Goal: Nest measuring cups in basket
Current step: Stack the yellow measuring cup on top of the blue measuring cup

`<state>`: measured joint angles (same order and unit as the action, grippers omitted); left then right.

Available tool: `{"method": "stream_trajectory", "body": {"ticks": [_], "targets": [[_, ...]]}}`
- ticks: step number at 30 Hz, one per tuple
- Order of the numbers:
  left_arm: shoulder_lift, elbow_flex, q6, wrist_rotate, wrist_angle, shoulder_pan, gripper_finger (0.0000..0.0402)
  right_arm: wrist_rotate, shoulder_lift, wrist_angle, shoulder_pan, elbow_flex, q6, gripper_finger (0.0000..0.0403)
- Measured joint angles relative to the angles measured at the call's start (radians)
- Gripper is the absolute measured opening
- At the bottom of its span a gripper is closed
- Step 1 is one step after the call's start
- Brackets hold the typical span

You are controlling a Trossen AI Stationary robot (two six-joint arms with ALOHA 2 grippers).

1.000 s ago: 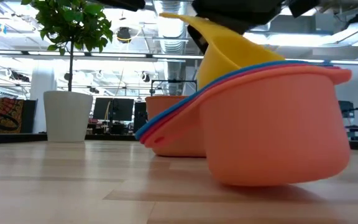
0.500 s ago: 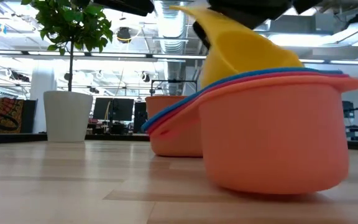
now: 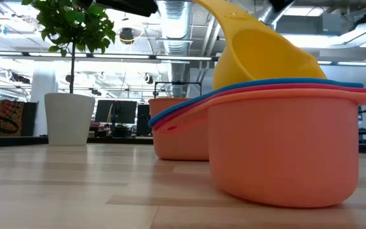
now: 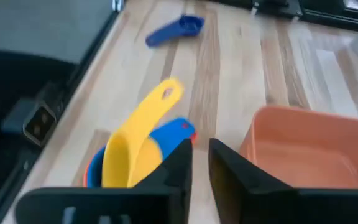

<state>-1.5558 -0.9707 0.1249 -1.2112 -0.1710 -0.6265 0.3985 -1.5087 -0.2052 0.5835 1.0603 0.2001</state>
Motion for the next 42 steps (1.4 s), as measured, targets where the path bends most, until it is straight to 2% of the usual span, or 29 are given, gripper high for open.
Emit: {"method": "stream_trajectory", "body": {"ticks": [6,12,17,28,42], "targets": [[0.0,0.0,0.004,0.003,0.0,0.0,0.0094,0.197,-0.082,-0.023,0.134,-0.002,0.05,0.0154],[0.0,0.0,0.008,0.026,0.005,-0.002,0.0093,0.258,-0.184,-0.019,0.185,0.04,0.141,0.0227],[0.0,0.0,-0.014,0.039,0.008,-0.002,0.0093,0.264,-0.261,-0.016,0.182,0.087,0.152,0.0238],[0.0,0.0,-0.134,0.036,0.008,0.0,0.0093,0.26,-0.331,-0.024,0.138,0.116,0.225,0.0197],[0.0,0.0,-0.164,0.057,0.026,0.042,0.0093,0.254,-0.322,-0.03,0.141,0.116,0.24,0.0039]]}}
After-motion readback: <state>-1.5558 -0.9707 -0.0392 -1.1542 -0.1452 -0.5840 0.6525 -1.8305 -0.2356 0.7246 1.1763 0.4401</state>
